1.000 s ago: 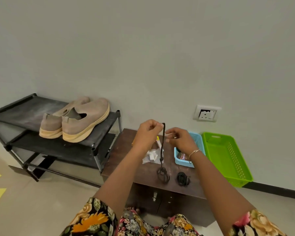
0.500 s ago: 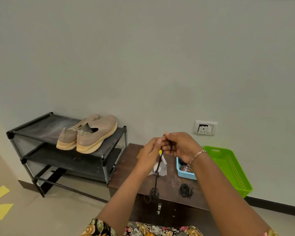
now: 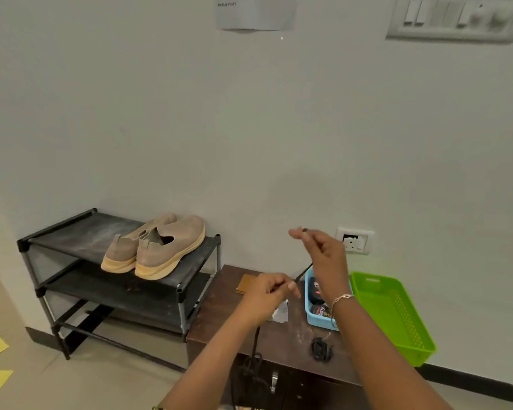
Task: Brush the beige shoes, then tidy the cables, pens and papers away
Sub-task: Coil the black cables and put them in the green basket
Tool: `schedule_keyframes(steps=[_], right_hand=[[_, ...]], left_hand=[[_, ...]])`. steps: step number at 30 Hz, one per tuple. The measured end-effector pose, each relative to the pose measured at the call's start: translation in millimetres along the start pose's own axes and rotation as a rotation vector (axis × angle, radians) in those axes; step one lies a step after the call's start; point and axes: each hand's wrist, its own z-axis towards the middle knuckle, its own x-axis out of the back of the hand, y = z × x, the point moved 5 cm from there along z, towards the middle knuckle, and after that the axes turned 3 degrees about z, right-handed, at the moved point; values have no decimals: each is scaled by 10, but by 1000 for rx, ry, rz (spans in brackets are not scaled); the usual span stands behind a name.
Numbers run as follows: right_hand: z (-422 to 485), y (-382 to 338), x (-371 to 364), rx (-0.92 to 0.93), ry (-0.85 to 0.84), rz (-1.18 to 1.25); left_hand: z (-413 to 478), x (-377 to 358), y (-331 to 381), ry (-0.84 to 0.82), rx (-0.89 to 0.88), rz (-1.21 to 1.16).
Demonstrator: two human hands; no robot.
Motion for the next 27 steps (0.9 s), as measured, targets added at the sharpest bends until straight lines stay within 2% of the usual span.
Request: schedule_keyframes(steps=[2,3,4,6,7,12,14,15,17,20,22,24,25,27], right_hand=[[-57,60,-64,62,-181,-441],[-91,109,-99,43,-288,-579],[-134,151,-123,8,-384,-656],[-221,188,-151,-80,-504,-648],[-261,195,-157,-159,-523,-544],[-469,293,-187,-756,-541,302],[-499,284,-229,-915,-567,648],[-502,260,-252,-950,-562,814],[-466,179,-273,-898,-503,1091],[-336,87,-253,-686,-212,1290],[-272,93,-201,-548,-2,1192],[-251,83,-131,-369,72,869],[-262,53,-105,-268,56,607],[-302,41,-105,-47,-57,-63]], left_hand=[[20,85,36,56,-20,3],[34,138,35,86,-22,20],[43,190,29,111,-23,31],[63,258,-1,134,-26,68],[67,282,-6,140,-31,70],[61,289,-23,152,-62,-8],[46,277,-14,165,-77,-43],[47,268,-31,167,-73,-66],[47,247,-64,153,-49,-100],[23,190,-120,98,-44,-61],[-6,135,-151,51,-24,-29],[-27,99,-159,30,-11,21],[-29,94,-155,23,-13,46],[-26,105,-130,4,-21,61]])
